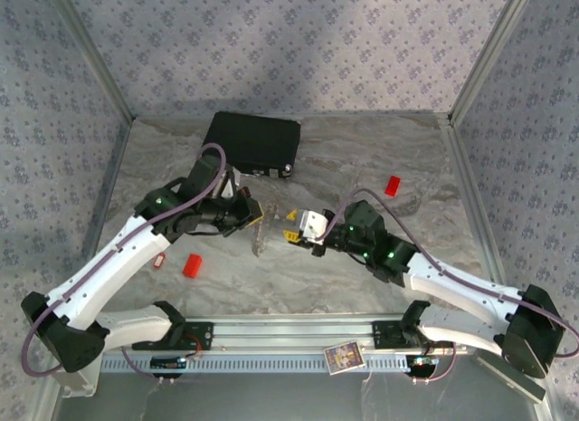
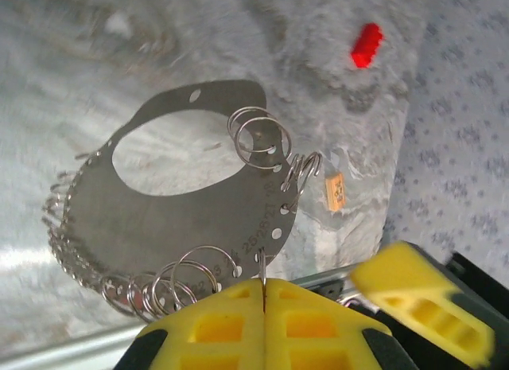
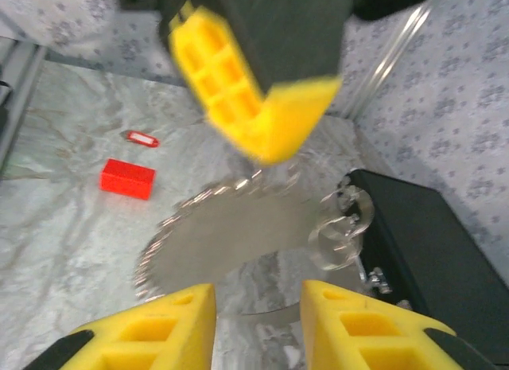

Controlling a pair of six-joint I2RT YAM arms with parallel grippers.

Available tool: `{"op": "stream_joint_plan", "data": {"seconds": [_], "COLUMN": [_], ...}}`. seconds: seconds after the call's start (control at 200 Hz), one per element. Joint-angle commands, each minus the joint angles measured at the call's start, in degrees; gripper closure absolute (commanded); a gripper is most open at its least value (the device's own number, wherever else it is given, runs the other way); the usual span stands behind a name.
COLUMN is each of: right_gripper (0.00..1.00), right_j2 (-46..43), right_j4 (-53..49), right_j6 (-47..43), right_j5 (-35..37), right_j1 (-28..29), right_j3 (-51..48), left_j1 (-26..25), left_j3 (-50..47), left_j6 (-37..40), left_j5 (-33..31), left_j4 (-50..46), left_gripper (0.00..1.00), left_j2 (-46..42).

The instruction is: Put the keys on the keyring

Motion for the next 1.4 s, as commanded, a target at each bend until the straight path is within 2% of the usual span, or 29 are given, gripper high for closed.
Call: {"op": "stream_joint_plan", "data": {"seconds": [0.0,0.155,0.425,0.68,0.894,1.159,1.399], "right_gripper": [0.68,0.71,0.76,0.77,0.76,0.76,0.76], "right_j2": [-1.2,-2.6,-4.3,-3.6,0.5,4.5,5.9], "right_j4": [-7.4,-11.7,-20.0,-13.4,-9.0,-9.2,-8.7], "right_j6": [1.8,1.8,5.1,9.5,9.8,7.3,7.5], "right_j5": [-7.7,-9.5,-13.1,-18.2,-19.0,-16.3,-14.4], "right_j1": [-1.1,-2.1,-5.1,-7.8,-5.0,-0.5,1.2], "right_j3": [2.1,4.2,7.9,6.7,5.5,5.7,5.2], "left_j1": [-0.4,-0.5,-1.1,-3.3,-4.5,-4.7,-5.1], "left_j3": [3.4,5.6,6.0,1.7,-5.7,-12.9,-15.8], "left_j6": [18.2,29.9,45.5,59.7,69.0,78.3,84.2], "left_j5": [2.0,2.9,4.6,5.0,6.4,15.4,18.1], "left_j4": [-3.9,-7.1,-9.1,-5.7,1.3,8.3,11.2], "left_gripper": [1.0,1.0,1.0,1.0,1.0,1.0,1.0], "left_j2": [0.7,2.0,2.0,-1.3,-5.7,-8.0,-9.1]}}
